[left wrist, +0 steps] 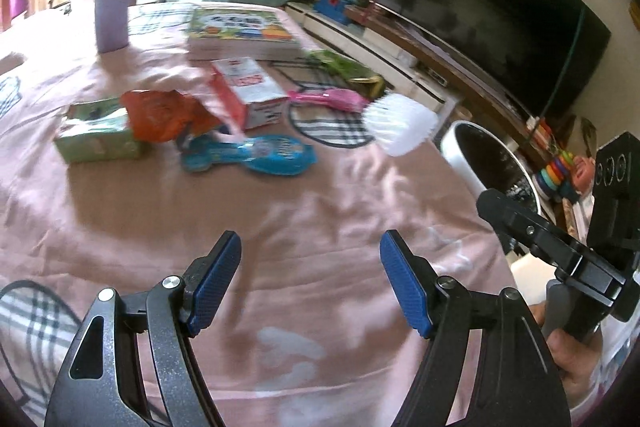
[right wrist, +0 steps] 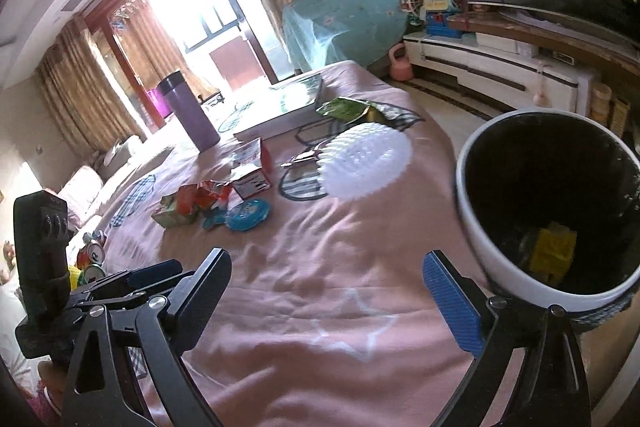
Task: Collect trash
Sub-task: 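Move both open tools back toward the trash on the bed, then grasp the orange wrapper with the left tool while the right tool grasps the white foam net, then carry the wrapper and foam net over the bin and open both tools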
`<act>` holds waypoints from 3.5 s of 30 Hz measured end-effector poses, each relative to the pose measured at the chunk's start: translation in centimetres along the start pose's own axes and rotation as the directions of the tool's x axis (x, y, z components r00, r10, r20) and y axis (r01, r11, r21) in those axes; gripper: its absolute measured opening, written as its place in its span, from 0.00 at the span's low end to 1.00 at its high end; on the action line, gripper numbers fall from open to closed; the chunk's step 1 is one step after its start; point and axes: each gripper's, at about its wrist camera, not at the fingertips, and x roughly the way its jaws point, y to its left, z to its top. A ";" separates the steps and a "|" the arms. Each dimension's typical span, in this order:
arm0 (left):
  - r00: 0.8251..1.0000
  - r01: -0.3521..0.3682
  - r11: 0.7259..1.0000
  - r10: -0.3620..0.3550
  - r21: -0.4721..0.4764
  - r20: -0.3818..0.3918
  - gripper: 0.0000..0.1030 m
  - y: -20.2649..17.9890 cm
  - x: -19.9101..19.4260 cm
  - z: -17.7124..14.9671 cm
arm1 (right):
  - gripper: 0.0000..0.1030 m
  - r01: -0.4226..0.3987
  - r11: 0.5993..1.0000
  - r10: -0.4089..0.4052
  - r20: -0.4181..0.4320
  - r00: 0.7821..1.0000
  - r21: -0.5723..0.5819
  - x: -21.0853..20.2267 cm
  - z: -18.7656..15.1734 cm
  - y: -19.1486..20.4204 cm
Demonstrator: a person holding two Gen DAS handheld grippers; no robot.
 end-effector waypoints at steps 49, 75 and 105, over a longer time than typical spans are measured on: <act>0.990 -0.140 0.990 0.141 -0.033 0.020 0.12 5.3 3.5 7.0 | 0.12 0.053 0.997 -0.056 -0.054 0.997 -0.060 8.1 5.4 -1.3; 0.993 0.120 0.986 -0.122 0.117 0.006 0.12 -7.3 1.2 4.2 | 0.12 0.012 0.999 -0.014 0.054 0.998 0.041 -1.9 2.6 -4.1; 0.958 0.286 0.906 -0.269 0.313 -0.095 0.12 -22.0 7.1 5.5 | 0.16 0.118 0.983 -0.118 -0.013 0.993 0.141 -5.0 2.3 -15.0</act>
